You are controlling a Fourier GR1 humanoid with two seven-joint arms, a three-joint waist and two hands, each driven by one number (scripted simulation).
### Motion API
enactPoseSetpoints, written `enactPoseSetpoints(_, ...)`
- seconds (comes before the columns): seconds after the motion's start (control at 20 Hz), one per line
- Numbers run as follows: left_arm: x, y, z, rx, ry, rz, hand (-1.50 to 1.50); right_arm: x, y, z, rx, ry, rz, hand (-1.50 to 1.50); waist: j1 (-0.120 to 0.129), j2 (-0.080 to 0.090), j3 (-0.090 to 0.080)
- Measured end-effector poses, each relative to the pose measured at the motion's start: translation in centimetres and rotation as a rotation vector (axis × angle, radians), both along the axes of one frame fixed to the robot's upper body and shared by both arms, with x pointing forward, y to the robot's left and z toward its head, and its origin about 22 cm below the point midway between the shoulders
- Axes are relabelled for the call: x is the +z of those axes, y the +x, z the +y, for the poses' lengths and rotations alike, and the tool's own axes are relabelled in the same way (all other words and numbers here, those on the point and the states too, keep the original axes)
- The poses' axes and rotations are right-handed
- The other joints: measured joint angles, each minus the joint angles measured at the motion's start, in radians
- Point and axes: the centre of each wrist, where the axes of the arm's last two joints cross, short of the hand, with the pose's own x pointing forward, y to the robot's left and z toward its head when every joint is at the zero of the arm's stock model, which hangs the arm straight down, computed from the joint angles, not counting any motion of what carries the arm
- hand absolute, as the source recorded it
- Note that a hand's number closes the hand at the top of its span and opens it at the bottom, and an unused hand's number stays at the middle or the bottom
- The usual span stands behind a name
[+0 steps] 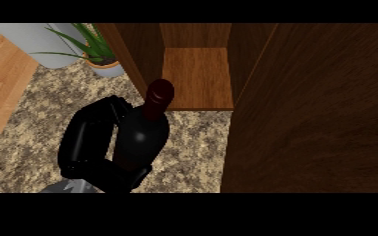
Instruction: Pick up the wine, place it into the cabinet and close the cabinet
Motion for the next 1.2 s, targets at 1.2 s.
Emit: enactPoseSetpoints(1.2, 5.8, 4.0, -12.7, 0.058, 0.002, 0.002, 1.50, -0.9, -0.4, -0.3, 0.018, -0.014, 0.012, -1.50, -0.009, 0.001, 0.000)
